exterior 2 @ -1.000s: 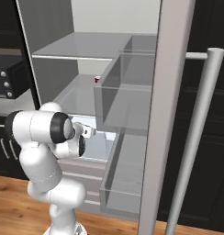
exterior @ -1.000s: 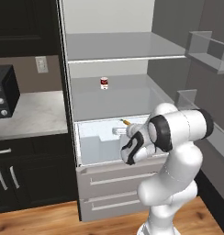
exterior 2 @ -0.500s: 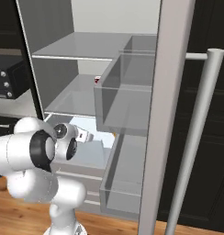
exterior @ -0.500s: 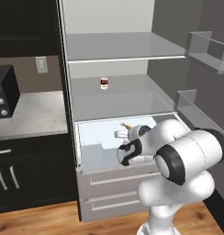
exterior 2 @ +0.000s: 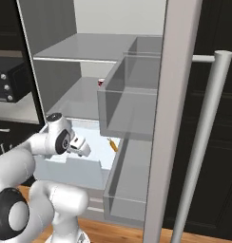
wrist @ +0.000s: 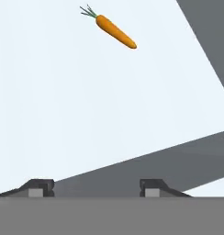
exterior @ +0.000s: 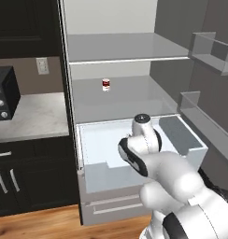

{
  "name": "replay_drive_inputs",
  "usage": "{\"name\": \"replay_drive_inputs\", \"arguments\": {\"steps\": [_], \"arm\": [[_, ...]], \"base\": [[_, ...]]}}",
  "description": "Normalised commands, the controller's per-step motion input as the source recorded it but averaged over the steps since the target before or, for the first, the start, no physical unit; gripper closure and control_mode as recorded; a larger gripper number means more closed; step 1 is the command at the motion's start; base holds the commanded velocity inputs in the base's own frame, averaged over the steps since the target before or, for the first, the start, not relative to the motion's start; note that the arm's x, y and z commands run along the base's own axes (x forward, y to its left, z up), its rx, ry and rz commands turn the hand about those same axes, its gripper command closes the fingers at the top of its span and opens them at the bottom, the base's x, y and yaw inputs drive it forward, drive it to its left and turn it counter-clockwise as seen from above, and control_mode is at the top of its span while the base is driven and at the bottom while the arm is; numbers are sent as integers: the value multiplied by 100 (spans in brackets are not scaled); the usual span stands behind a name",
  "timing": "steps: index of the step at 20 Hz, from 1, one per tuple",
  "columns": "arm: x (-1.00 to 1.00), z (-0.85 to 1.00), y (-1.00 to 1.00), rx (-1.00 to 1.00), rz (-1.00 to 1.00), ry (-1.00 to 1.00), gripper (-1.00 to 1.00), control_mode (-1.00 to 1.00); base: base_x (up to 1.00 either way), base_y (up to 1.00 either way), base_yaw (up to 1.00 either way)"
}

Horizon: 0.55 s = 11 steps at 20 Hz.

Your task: Fully open the fridge drawer.

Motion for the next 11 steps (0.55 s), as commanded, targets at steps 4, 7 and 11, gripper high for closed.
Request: {"name": "replay_drive_inputs", "arguments": {"steps": [4, 7, 11], "arm": [[-100, -24, -25, -7, -14, 98, -100, -100], [-100, -4, -26, -2, -13, 88, -100, -100], [-96, 65, -13, 0, -8, 33, -100, -100]], "base": [[0, 0, 0], [0, 0, 0], [0, 0, 0]]}}
